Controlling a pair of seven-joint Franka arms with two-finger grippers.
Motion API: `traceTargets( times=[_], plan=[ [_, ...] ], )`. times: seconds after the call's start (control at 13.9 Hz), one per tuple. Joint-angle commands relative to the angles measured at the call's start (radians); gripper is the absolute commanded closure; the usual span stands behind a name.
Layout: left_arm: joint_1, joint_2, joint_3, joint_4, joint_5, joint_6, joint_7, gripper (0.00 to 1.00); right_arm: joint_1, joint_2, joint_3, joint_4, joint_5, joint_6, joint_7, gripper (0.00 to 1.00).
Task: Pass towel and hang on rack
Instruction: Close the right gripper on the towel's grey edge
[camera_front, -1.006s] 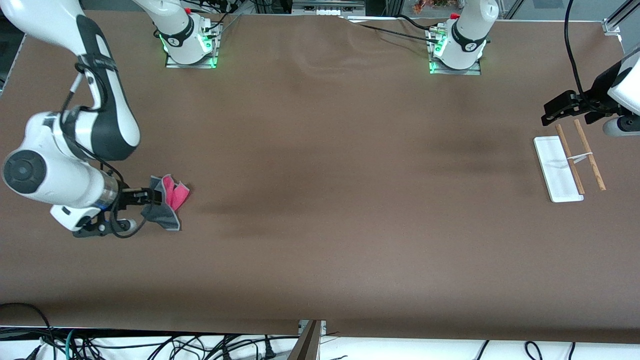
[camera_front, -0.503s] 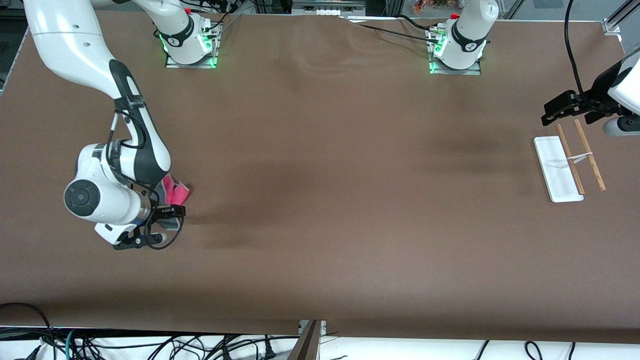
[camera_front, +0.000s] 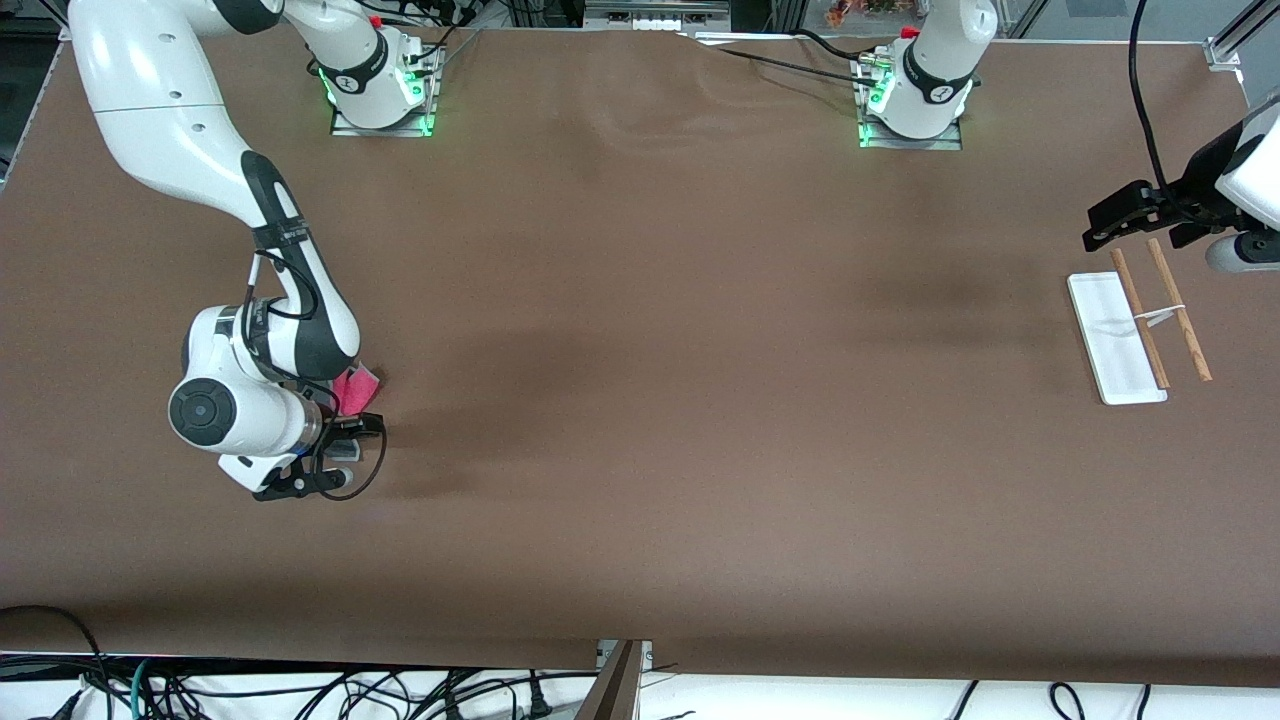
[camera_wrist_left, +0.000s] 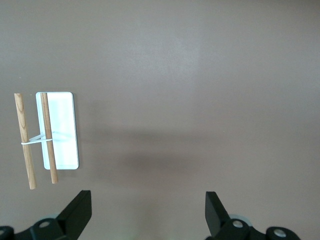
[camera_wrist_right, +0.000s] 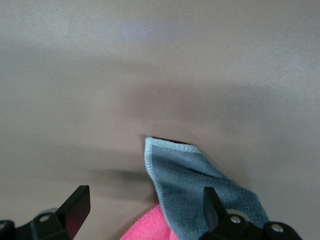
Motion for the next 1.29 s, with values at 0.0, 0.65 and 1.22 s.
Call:
traceTargets(
  times=[0.0, 0.65, 1.22],
  plan=[
    [-0.008, 0.006, 0.001, 0.026, 0.006, -0.019, 0.011, 0.00, -0.007, 0.007, 0.001, -0.007, -0.038, 0.021, -0.009, 0.01],
    [-0.011, 0.007, 0.001, 0.027, 0.006, -0.018, 0.011, 0.00, -0.014, 0.030, -0.001, -0.007, -0.045, 0.034, -0.007, 0.88],
    [-0.015, 0.010, 0.000, 0.039, 0.006, -0.019, 0.011, 0.00, -0.027, -0.089, 0.002, 0.062, -0.032, -0.024, -0.012, 1.00]
  ],
)
